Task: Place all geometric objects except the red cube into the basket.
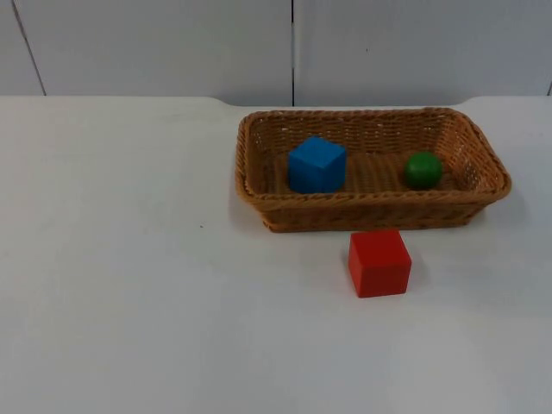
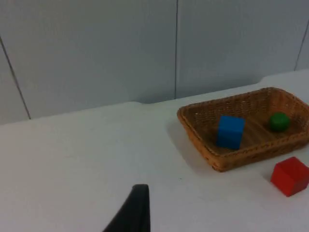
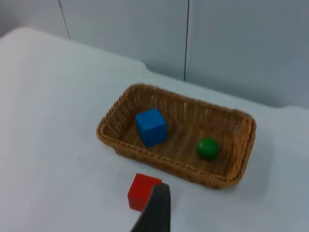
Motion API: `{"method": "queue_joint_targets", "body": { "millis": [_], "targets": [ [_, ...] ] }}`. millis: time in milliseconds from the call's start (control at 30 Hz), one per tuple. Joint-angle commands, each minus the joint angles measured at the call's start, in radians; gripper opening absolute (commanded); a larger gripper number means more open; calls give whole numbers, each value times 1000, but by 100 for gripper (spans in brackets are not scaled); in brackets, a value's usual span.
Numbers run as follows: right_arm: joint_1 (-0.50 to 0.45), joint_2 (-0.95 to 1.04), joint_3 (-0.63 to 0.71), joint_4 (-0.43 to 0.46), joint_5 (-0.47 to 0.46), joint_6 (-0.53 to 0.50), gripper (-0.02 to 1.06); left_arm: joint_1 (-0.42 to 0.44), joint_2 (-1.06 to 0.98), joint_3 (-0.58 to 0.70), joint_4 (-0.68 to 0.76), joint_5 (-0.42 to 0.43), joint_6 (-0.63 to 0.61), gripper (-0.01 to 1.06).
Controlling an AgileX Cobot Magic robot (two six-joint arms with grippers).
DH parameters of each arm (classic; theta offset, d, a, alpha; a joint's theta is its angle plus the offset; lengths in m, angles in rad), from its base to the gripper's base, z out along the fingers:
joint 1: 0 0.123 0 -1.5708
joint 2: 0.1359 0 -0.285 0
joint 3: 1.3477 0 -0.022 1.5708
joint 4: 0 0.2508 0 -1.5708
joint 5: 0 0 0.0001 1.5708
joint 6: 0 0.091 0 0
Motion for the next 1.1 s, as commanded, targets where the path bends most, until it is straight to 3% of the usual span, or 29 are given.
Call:
{"method": "queue_joint_targets", "body": {
  "millis": [0, 67, 167, 300, 400, 667, 1067],
  "targets": [
    [2, -142, 57, 1, 8, -1, 77, 6, -97, -4, 102, 53, -78, 105],
    [2, -180, 74, 1, 22, -1, 77, 6, -117, -4, 140, 67, -122, 105],
    [2, -298, 125, 1, 57, -1, 77, 6, -117, 0, 233, 160, -215, 105],
    [2, -407, 177, -5, 102, -1, 77, 6, -117, 65, 274, 195, -225, 105],
    [2, -479, 215, -6, 143, -1, 77, 6, -117, 131, 299, 179, -229, 105],
    [0, -530, 274, -59, 258, 62, 77, 6, -117, 135, 299, 167, -232, 105],
    [0, -530, 328, -64, 274, 79, 77, 6, -117, 135, 299, 167, -232, 105]
  ]
}}
